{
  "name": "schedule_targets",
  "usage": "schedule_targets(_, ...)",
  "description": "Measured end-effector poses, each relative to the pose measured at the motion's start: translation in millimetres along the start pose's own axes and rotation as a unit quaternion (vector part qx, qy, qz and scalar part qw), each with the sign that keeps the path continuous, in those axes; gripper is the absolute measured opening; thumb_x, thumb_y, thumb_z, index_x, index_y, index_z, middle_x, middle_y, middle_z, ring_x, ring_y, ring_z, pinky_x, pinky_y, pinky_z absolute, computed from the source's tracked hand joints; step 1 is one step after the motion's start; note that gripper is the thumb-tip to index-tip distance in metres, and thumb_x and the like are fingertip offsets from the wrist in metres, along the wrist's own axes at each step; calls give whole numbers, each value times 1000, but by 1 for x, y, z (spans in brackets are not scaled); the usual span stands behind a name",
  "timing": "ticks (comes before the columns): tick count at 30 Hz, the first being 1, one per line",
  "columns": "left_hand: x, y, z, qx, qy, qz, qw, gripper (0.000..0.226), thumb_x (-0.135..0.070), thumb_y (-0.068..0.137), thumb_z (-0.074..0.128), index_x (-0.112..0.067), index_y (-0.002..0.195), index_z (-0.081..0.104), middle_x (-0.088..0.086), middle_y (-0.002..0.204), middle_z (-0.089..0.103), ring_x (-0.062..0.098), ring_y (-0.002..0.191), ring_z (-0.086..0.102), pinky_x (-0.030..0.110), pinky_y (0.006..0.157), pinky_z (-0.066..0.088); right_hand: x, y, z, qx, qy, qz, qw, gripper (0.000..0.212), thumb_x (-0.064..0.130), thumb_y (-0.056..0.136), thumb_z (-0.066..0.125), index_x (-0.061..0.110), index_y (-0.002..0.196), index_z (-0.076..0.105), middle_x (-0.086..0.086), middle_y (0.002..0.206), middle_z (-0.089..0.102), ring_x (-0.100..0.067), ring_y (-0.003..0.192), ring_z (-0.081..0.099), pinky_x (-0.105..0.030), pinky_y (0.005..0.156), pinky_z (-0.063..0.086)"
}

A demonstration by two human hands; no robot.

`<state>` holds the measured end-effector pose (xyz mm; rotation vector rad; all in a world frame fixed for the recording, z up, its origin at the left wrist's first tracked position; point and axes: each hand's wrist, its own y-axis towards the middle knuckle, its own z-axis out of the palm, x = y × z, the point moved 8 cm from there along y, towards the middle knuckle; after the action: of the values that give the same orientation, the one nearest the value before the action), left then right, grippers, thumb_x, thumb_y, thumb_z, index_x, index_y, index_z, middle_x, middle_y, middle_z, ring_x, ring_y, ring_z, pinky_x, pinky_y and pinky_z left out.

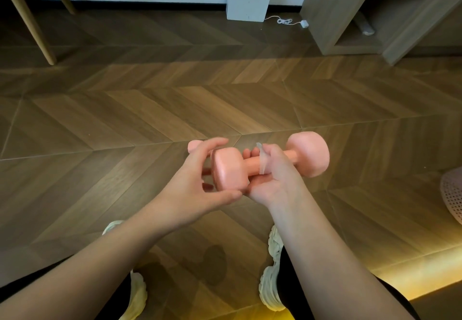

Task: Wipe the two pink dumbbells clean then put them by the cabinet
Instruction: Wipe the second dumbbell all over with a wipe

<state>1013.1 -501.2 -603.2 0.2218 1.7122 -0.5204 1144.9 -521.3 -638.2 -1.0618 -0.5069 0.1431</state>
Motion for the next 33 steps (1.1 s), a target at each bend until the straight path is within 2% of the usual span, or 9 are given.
schedule_targets(3, 9, 2, 2, 40, -59, -70, 995, 78, -63, 64, 66, -41, 133, 40, -2, 117, 62, 12, 96, 70, 38, 79, 61, -2, 0, 0, 9, 15, 7, 1000, 17, 13, 92, 60, 11, 75, 56, 0, 61, 56, -15, 58, 60, -33, 60, 53)
schedule_targets(6, 0, 0, 1, 39, -22, -30, 999, 59, -48, 69, 73, -44, 123, 49, 2, 116, 64, 12, 95, 70, 38, 81, 61, -4, 0, 0, 6, 9, 5, 1000, 18, 13, 92, 60, 10, 75, 55, -1, 65, 56, -16, 61, 59, -34, 62, 53)
schedule_targets(10, 4, 0, 2, 49, 18, -19, 998, 87, -52, 63, 76, -42, 139, 35, -12, 131, 51, 4, 107, 64, 29, 87, 57, -6, 0, 1, 7, 4, 0, 1000, 18, 14, 92, 60, 10, 76, 55, -2, 65, 57, -16, 61, 60, -35, 64, 53)
schedule_targets(14, 8, -1, -1, 23, -12, -65, 998, 71, -47, 71, 71, -31, 134, 43, 9, 118, 64, 23, 96, 70, 44, 84, 60, -9, -1, 2, 11, -17, -5, 1000, 14, 13, 92, 61, 8, 79, 56, -4, 63, 60, -17, 61, 62, -36, 65, 54)
schedule_targets(18, 3, 0, -4, 7, 36, -4, 999, 93, -41, 68, 82, -38, 143, 28, -9, 132, 45, 2, 109, 59, 25, 85, 56, -10, -3, 4, 14, -12, 4, 1000, 16, 15, 92, 62, 8, 79, 57, -2, 53, 61, -18, 54, 63, -37, 66, 55)
schedule_targets(21, 12, 4, -2, 27, -33, -86, 995, 71, -65, 66, 65, -36, 126, 44, 1, 121, 62, 16, 94, 70, 40, 81, 61, -11, -3, 4, 18, -6, 1, 1000, 15, 11, 92, 60, 7, 78, 55, -3, 58, 57, -21, 65, 62, -40, 83, 57)
schedule_targets(26, -13, 0, -1, 12, 129, 78, 988, 80, -25, 68, 86, -39, 132, 41, -7, 131, 48, 6, 118, 53, 22, 94, 50, -9, -2, 4, 16, -3, -14, 1000, 12, 14, 92, 63, 9, 83, 57, -1, 52, 62, -18, 61, 63, -36, 74, 57)
schedule_targets(30, 0, 1, -3, 6, 69, -10, 998, 76, -36, 73, 86, -36, 134, 40, -23, 120, 54, -9, 97, 59, 14, 73, 52, -14, -5, 2, 13, -60, -37, 997, 12, 18, 90, 69, 8, 87, 63, -3, 61, 68, -17, 63, 68, -41, 78, 60)
schedule_targets(33, 6, 1, -5, 0, 33, -55, 998, 67, -46, 71, 74, -31, 128, 44, -9, 119, 59, -10, 89, 61, 17, 73, 54, -9, -8, 5, 34, -112, -92, 989, 13, 18, 89, 71, 12, 78, 67, -1, 64, 72, -14, 64, 70, -45, 86, 57)
